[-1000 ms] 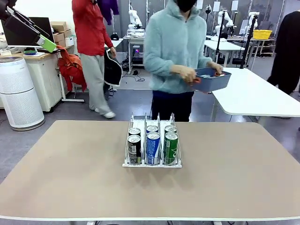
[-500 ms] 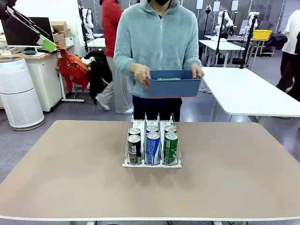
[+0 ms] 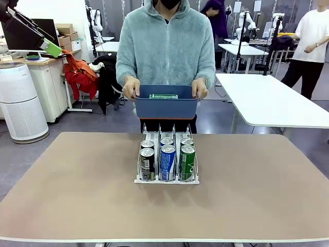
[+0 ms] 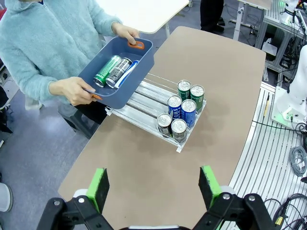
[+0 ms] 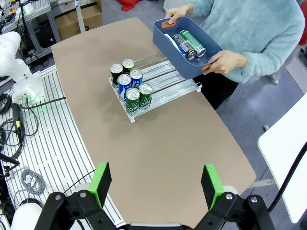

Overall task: Fill the beverage cans into the dispenser.
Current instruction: Pick up the Sprite handed by the human.

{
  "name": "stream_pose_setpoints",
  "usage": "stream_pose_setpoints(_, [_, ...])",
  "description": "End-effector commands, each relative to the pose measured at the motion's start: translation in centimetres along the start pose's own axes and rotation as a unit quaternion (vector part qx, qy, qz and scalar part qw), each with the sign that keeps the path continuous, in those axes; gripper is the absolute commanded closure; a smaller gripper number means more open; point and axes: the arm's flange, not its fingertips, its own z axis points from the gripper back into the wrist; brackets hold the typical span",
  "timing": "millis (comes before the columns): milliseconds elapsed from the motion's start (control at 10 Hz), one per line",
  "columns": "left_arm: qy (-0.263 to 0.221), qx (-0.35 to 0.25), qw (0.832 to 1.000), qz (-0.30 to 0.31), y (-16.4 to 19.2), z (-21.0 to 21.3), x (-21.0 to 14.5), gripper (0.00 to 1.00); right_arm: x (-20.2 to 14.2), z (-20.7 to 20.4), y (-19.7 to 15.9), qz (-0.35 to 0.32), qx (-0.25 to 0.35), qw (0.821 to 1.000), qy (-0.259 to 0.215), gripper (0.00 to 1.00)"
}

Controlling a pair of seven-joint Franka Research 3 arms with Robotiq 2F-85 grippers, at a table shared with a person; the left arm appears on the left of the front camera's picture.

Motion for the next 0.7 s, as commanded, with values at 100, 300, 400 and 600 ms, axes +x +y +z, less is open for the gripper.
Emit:
stream_pose_setpoints(100, [0.001, -0.001, 1.000, 0.000, -0.02, -0.02, -0.03, 0.00, 0.06, -0.04, 0.05, 0.001, 0.000, 1.000, 0.001, 0.00])
stream_pose_setpoints(300, [0.001, -0.001, 1.000, 0.000, -0.02, -0.02, -0.03, 0.00, 0.06, -0.04, 0.05, 0.001, 0.000, 1.000, 0.001, 0.00])
stream_pose_setpoints(400, [0.001, -0.001, 1.000, 0.000, -0.02, -0.02, -0.03, 0.00, 0.06, -0.04, 0.05, 0.001, 0.000, 1.000, 0.001, 0.00])
stream_pose_setpoints(600, [0.001, -0.001, 1.000, 0.000, -0.02, -0.02, -0.03, 0.00, 0.06, -0.04, 0.05, 0.001, 0.000, 1.000, 0.001, 0.00])
